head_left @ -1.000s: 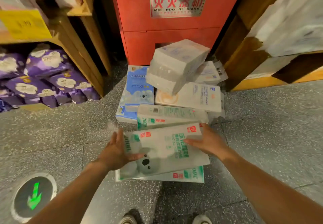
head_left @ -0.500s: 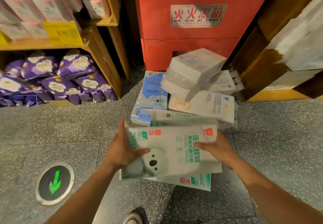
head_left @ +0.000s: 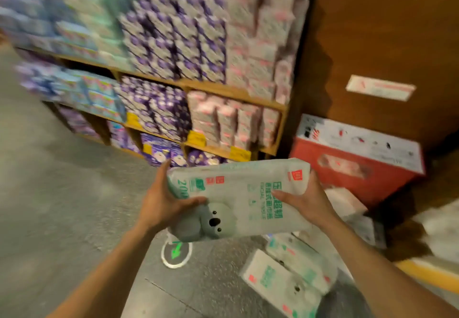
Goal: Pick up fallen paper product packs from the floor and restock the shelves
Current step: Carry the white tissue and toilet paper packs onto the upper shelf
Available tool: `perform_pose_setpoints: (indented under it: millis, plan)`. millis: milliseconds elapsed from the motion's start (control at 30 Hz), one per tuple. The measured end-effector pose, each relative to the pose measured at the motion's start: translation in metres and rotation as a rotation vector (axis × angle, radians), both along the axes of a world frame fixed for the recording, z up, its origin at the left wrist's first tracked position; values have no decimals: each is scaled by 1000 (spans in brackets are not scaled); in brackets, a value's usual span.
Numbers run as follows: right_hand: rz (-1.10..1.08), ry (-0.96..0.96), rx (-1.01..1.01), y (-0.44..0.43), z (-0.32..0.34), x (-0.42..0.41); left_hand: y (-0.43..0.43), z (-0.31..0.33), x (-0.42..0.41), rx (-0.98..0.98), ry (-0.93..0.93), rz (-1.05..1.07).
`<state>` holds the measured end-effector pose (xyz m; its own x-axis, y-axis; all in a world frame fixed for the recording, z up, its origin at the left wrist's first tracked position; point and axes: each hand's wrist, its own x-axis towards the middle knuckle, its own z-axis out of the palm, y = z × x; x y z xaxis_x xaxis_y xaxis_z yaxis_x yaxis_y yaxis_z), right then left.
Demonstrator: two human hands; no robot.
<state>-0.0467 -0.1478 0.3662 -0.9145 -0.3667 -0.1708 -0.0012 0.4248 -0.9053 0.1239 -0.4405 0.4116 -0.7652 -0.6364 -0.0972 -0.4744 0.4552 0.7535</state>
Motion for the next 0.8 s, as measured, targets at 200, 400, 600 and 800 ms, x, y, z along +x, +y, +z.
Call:
perform_pose_setpoints:
  millis: [200,400,600,800]
  plan:
    - [299,167,-58,-162,173,65,-98,152,149,-58,149,286]
    - [551,278,-139,-356,280,208,-219,251,346,-237,247,529]
    - [731,327,-237,-527,344,382,-319,316,549,-382,264,729]
    - [949,398,-285,-673,371,531,-387,334,709,-431,252,942]
